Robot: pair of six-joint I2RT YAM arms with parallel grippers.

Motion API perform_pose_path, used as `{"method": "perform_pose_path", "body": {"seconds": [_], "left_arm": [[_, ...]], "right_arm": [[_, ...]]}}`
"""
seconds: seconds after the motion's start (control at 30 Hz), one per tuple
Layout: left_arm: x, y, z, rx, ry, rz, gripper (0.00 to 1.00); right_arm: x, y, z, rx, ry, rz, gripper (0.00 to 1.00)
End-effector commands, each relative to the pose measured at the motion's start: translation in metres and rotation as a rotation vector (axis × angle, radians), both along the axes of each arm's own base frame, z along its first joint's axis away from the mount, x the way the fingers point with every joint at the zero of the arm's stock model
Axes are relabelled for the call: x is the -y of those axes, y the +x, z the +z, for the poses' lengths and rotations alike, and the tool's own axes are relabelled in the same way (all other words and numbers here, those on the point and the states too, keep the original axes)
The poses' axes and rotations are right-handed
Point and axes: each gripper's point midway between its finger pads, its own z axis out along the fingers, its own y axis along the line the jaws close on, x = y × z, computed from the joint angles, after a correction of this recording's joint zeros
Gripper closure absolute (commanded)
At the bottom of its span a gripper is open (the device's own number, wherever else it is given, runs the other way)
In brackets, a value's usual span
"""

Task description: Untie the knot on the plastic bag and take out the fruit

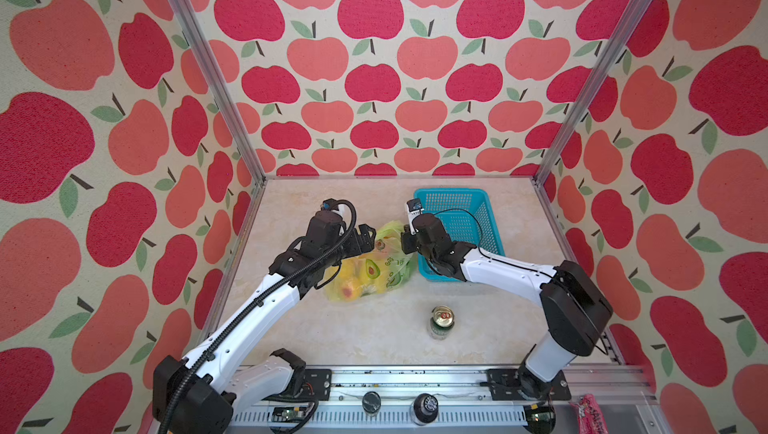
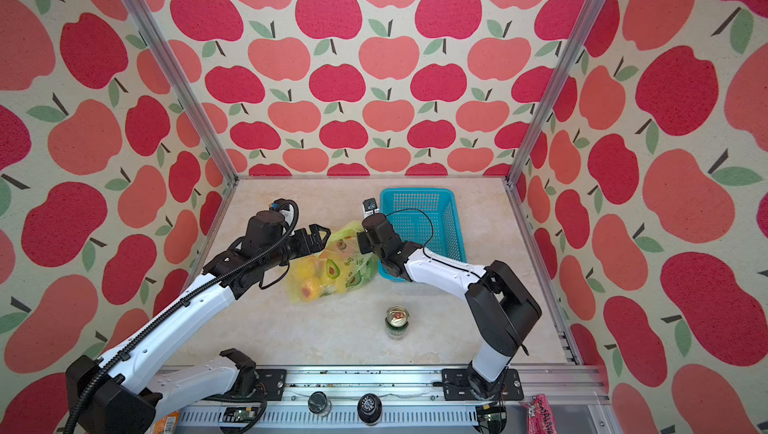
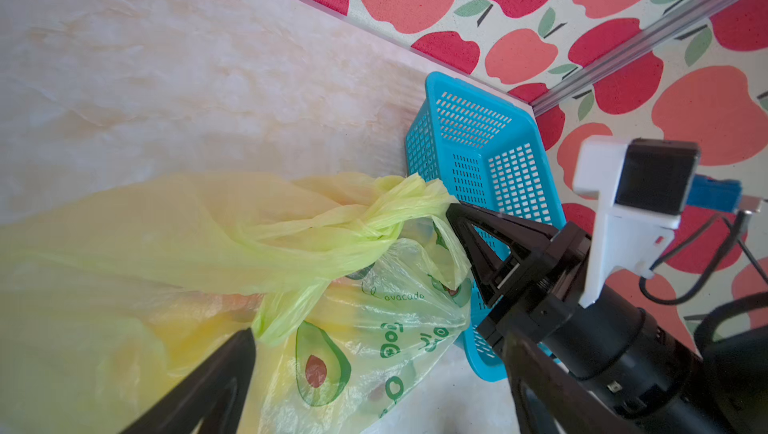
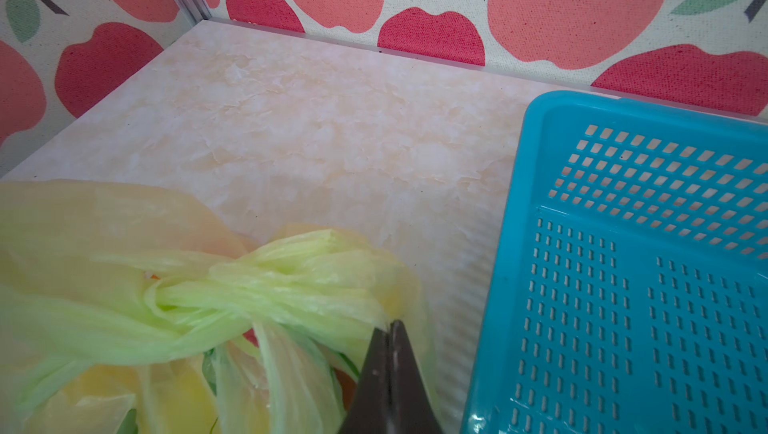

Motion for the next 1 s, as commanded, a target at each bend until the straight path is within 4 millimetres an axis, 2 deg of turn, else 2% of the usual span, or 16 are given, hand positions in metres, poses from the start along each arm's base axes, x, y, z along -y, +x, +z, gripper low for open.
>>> {"method": "perform_pose_path", "body": {"seconds": [0.0,0.2,0.33,0.4,0.53,0.7,0.8,0.97], "left_arm": [[-0.016,0.004,-0.007,-0.03,-0.044,0.15,0.03],[-0.027,0.011,-0.02,-0.01,-0.076,0.23,0.0],[-0.026,0.027,-0.044,-0.056,-0.065,0.23,0.03],[-0.022,0.034,-0.05,-0.066,-0.087,0.203,0.11],[-0.018,0.046,-0.051,-0.043,-0.093,0.15,0.34],[-0.025,0.06,-0.059,-0.061,-0.096,0.127,0.79],[-0.027,0.066,-0.057,-0.046,-0.104,0.108,1.0],[-0.033,0.068,-0.047,-0.005,-0.043,0.098,1.0]], "right_arm": [[0.004,0.007,0.005,0.004,0.008,-0.043,1.0],[0.001,0.004,0.006,0.0,0.026,-0.022,1.0],[-0.004,0.002,0.007,0.0,0.048,0.004,1.0],[-0.005,0.001,0.009,0.005,0.055,0.012,1.0],[-0.006,-0.004,0.012,0.02,0.074,0.036,1.0],[-0.01,-0.008,0.016,0.041,0.087,0.062,1.0],[-0.008,-0.008,0.015,0.044,0.084,0.057,1.0],[0.0,-0.01,0.019,0.068,0.098,0.037,1.0]]}}
